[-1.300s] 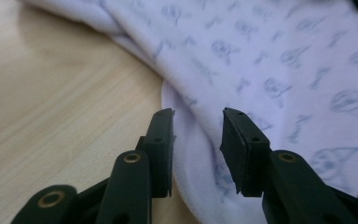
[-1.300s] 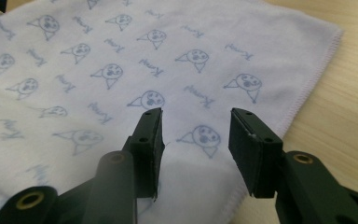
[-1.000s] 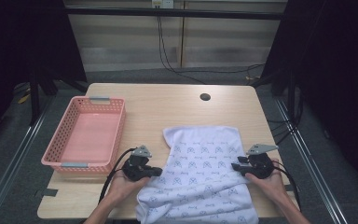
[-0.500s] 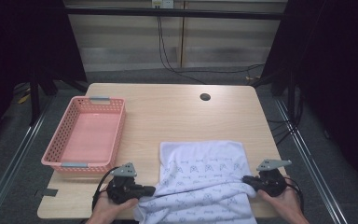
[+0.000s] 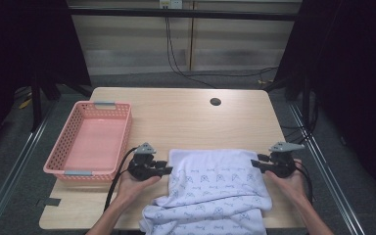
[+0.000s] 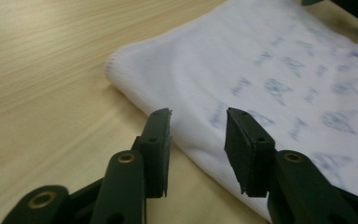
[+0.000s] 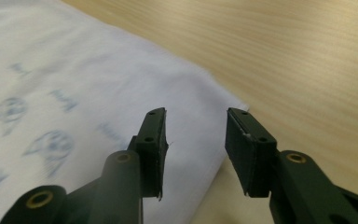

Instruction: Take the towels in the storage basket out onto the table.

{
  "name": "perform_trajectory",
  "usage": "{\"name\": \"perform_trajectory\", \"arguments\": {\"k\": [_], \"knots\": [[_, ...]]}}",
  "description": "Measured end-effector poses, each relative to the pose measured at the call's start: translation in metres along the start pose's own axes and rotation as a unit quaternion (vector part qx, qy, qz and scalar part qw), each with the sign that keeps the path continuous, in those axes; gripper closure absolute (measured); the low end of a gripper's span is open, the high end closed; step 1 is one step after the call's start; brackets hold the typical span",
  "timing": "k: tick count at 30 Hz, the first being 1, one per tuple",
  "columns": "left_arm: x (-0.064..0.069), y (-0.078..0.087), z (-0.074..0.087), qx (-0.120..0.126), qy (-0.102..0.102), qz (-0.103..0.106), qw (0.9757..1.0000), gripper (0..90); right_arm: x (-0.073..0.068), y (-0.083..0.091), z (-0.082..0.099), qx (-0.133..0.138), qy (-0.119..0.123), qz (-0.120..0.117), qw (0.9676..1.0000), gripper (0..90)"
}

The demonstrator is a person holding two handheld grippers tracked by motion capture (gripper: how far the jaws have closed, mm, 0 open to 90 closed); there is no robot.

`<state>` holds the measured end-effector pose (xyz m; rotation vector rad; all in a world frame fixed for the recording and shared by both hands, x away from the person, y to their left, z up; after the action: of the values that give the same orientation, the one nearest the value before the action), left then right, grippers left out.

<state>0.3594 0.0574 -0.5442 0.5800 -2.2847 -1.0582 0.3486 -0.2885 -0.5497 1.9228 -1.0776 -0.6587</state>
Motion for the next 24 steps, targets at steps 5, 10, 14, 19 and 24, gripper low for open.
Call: {"name": "perform_trajectory", "arguments": {"k": [5, 10, 14, 19, 24], "knots": [[-0.018, -0.016, -0.01, -0.002, 0.019, -0.019, 0.9996, 55.5, 0.017, -0.02, -0.017, -0.004, -0.003, 0.015, 0.9999, 52.5], [-0.019, -0.025, -0.019, 0.001, 0.021, -0.002, 0.9998, 72.7, 0.017, -0.031, -0.023, -0.023, 0.01, 0.006, 0.9997, 56.2], [-0.001, -0.014, -0.032, 0.031, -0.005, 0.008, 0.9995, 85.7, 0.007, -0.03, -0.021, -0.021, 0.018, -0.014, 0.9995, 83.1], [0.048, -0.008, -0.046, 0.042, -0.089, 0.027, 0.9948, 86.5, -0.002, -0.009, -0.028, 0.013, 0.015, -0.044, 0.9988, 85.2], [0.091, -0.038, -0.032, -0.026, -0.156, 0.086, 0.9837, 74.1, 0.002, 0.0, -0.021, 0.021, 0.006, -0.037, 0.9991, 85.0]]}}
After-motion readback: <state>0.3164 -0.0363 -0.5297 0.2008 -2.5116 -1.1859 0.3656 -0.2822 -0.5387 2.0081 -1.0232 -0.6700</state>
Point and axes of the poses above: each handheld gripper's, and its own axes: y roughly backward along the jaws, z roughly out of its underside, x roughly to its right, the point moved 9 cm from there along -y, roughly forward along the jaws, and after that the axes turned 15 degrees about -x, right-handed, at the moved point
